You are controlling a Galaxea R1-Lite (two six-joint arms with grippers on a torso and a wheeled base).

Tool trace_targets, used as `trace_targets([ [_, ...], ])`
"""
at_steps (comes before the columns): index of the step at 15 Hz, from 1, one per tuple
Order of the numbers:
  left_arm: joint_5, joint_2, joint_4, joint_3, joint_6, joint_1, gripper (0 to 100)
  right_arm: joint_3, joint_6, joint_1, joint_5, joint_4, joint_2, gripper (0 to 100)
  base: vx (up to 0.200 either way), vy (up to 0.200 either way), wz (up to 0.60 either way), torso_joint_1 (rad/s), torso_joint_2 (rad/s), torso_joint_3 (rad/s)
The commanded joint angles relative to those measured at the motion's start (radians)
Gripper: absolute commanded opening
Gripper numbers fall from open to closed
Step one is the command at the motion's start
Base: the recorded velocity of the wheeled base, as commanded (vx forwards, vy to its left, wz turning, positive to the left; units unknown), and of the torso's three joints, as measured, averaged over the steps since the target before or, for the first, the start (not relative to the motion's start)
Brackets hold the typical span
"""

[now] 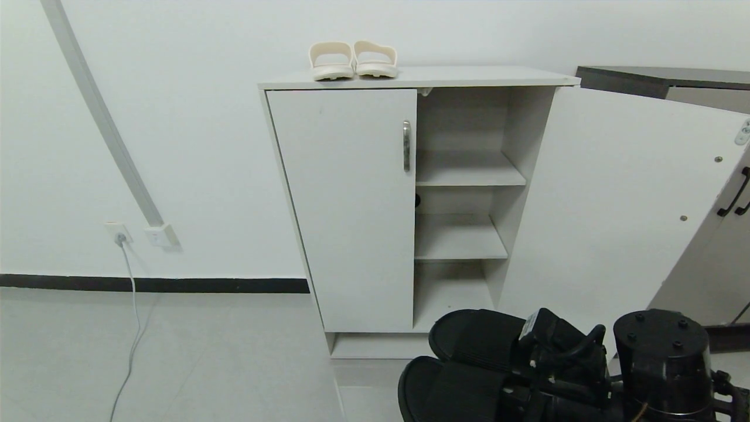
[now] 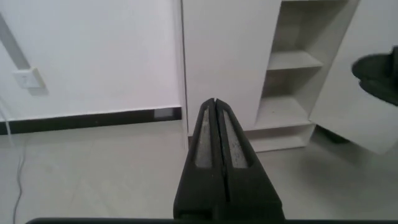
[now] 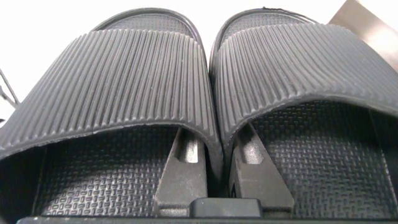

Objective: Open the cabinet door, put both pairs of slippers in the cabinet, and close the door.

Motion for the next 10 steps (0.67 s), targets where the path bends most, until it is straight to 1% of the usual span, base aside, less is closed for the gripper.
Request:
trace_targets([
  [1,0.007,0.0,0.002,0.003,0.018,0.0,0,-0.003,0.0,0.001,-0.006,-0.015,0.016,0,0.0,0.0,0.0,0.0,0.0,0.0],
  [3,0.019,0.0,0.05,-0.013,0.027,0.0,0,-0.009,0.0,0.004,-0.026,-0.032,0.027,0,0.0,0.0,0.0,0.0,0.0,0.0],
  [4,0.079,0.0,0.029,0.007,0.058,0.002,0,-0.027,0.019,0.005,-0.057,-0.036,0.041,0,0.0,0.0,0.0,0.0,0.0,0.0],
  [5,0.082,0.0,0.027,0.01,0.052,0.002,0,-0.047,0.042,0.007,-0.077,-0.036,0.047,0,0.0,0.0,0.0,0.0,0.0,0.0],
  [6,0.07,0.0,0.025,0.01,0.021,0.002,0,-0.086,0.094,0.014,-0.123,-0.036,0.064,0,0.0,0.0,0.0,0.0,0.0,0.0],
  [7,0.064,0.0,0.027,0.01,-0.002,0.002,0,-0.138,0.15,0.024,-0.207,-0.036,0.101,0,0.0,0.0,0.0,0.0,0.0,0.0],
  [8,0.064,0.0,0.027,0.01,-0.005,0.002,0,-0.164,0.177,0.031,-0.259,-0.036,0.124,0,0.0,0.0,0.0,0.0,0.0,0.0],
  [9,0.068,0.0,0.025,0.01,-0.011,0.002,0,-0.251,0.25,0.051,-0.39,-0.032,0.204,0,0.0,0.0,0.0,0.0,0.0,0.0],
  [10,0.068,0.0,0.025,0.01,-0.013,0.002,0,-0.277,0.27,0.059,-0.419,-0.033,0.228,0,0.0,0.0,0.0,0.0,0.0,0.0],
])
